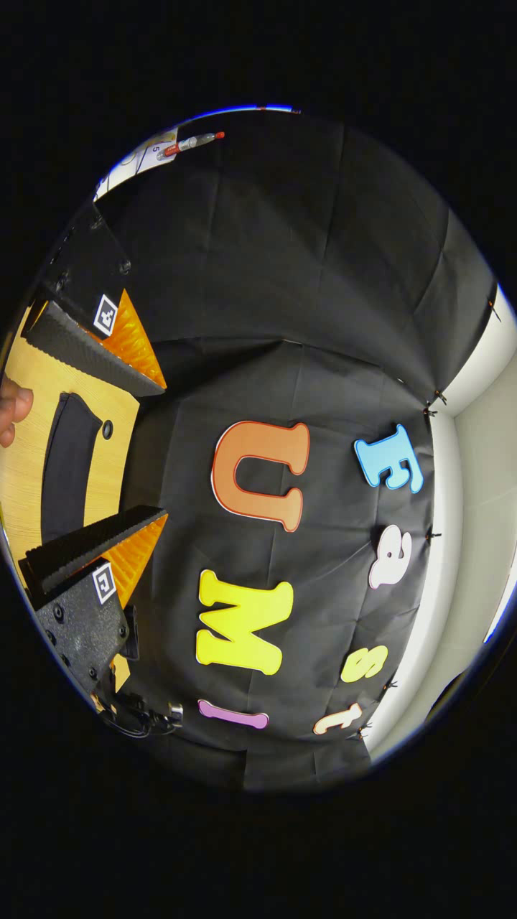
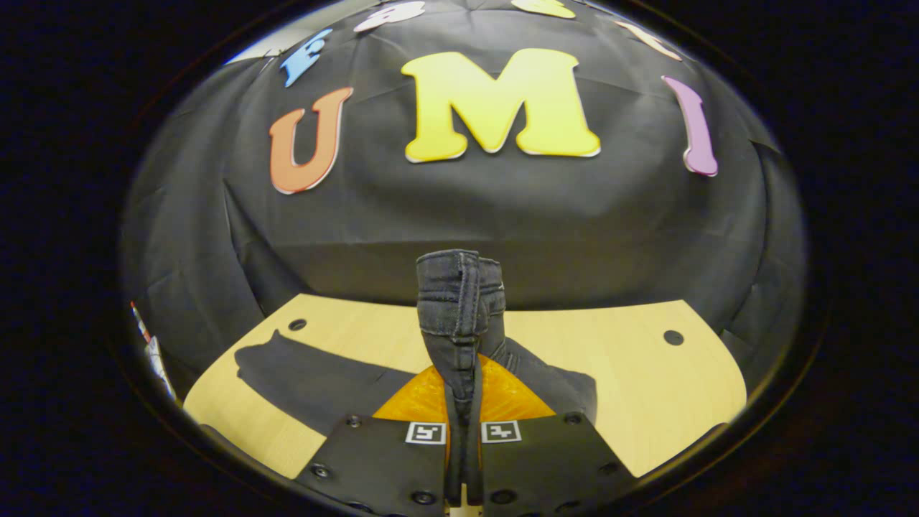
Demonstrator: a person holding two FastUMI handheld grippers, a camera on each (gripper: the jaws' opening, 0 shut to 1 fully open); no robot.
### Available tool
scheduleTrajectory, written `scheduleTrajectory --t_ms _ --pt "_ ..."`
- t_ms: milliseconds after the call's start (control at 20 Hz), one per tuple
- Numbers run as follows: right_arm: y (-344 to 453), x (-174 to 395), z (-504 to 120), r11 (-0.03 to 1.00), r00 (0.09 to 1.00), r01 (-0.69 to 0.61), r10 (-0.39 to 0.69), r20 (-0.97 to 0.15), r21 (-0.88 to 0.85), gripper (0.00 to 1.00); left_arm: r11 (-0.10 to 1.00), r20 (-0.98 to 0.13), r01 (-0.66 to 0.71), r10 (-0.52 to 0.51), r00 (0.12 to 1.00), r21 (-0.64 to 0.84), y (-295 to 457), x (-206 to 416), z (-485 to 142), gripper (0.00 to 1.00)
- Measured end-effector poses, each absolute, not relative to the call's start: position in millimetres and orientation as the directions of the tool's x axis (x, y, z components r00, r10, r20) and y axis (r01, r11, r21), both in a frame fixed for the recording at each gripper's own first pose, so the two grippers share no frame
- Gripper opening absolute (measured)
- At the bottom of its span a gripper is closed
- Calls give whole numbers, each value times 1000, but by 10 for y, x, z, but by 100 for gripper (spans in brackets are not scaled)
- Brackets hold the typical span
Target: Grasp the waist and the cuffs of the jeans and fold them to make the two legs overlap; first hold the waist and fold one-third of the jeans toward the cuffs, then hold the cuffs and fold the remaining one-third in the same direction to finish folding.
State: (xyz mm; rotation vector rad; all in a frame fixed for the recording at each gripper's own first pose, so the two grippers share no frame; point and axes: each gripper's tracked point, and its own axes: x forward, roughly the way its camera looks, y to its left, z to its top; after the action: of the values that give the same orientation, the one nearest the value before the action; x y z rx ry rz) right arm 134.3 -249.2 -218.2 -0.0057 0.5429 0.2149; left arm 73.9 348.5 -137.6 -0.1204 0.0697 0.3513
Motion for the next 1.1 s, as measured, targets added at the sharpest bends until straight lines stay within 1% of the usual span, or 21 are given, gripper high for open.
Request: scheduleTrajectory --t_ms 50,150,200,400,450,550,600,850,900,950,1050,1100 --pt "-2493 1325 -2159 974 826 -222 210 -524 39 7 930 -91 -353 345 934 -103 3493 724 -1384 98" --pt "-2509 1321 -2151 967 807 -255 220 -548 12 0 927 -90 -360 352 932 -103 3510 711 -1381 98" --pt "-2559 1336 -2143 963 798 -270 221 -560 -5 4 926 -87 -363 355 931 -102 3523 708 -1377 98" --pt "-2666 1385 -2265 940 761 -330 213 -613 -83 3 922 -82 -371 363 928 -110 3528 699 -1370 98" --pt "-2699 1369 -2236 937 753 -337 210 -623 -92 7 921 -81 -372 365 928 -114 3528 699 -1369 98" --pt "-2732 1336 -2196 929 733 -356 209 -647 -103 0 921 -76 -371 364 928 -118 3518 696 -1360 98" --pt "-2754 1331 -2196 925 727 -365 209 -653 -110 4 922 -71 -370 363 929 -118 3514 710 -1358 98" --pt "-2760 1312 -2356 911 707 -395 216 -673 -122 4 924 -62 -365 360 931 -116 3503 728 -1354 98" --pt "-2761 1303 -2374 909 698 -401 221 -682 -116 10 924 -61 -363 358 932 -120 3496 734 -1355 98" --pt "-2758 1292 -2400 907 689 -408 230 -688 -105 7 924 -60 -361 357 932 -124 3491 735 -1347 98" --pt "-2684 1244 -2446 906 659 -422 275 -700 -42 17 923 -56 -361 357 932 -132 3487 751 -1337 98" --pt "-2629 1193 -2466 902 640 -431 297 -709 -11 33 922 -50 -363 360 932 -134 3502 749 -1333 98"
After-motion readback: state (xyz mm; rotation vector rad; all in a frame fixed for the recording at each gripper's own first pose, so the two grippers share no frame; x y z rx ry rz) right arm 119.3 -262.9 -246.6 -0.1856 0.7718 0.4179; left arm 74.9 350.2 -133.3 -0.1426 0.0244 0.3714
